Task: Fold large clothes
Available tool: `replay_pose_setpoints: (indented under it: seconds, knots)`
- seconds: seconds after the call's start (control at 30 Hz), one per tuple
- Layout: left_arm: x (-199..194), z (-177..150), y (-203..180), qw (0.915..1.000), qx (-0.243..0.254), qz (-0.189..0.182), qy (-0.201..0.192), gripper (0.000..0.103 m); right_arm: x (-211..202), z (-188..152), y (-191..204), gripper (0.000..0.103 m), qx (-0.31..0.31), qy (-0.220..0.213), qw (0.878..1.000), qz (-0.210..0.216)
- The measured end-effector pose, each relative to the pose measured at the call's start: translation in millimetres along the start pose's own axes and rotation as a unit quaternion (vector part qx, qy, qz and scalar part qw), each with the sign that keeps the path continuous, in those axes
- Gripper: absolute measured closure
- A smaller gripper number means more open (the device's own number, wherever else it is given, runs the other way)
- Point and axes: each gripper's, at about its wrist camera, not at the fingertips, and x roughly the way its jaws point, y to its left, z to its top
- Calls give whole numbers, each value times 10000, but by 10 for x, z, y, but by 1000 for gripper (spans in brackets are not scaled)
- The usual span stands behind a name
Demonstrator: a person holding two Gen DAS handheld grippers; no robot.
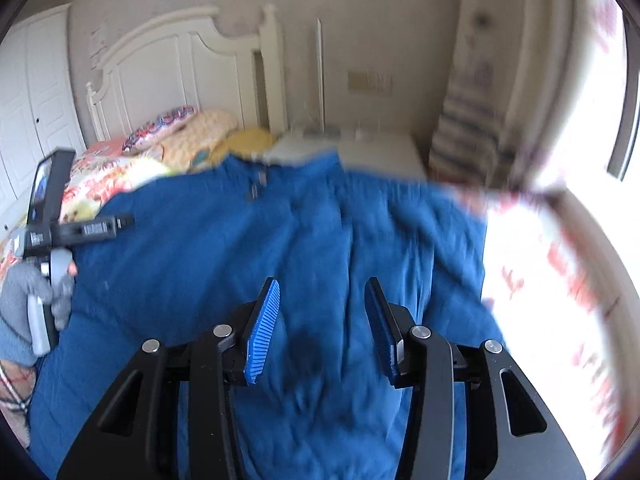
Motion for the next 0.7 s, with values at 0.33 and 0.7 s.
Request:
replay_pose_setpoints:
  seconds: [0.33, 0.7]
  knots:
    - [-5, -5, 28, 9999, -70, -124, -38, 3, 844, 52, 58, 52, -433, 993, 9940, -115]
    - [6, 2, 25, 9999, -56, -105, -42, 3, 1470, 305, -961, 41, 927, 1342, 9866, -5]
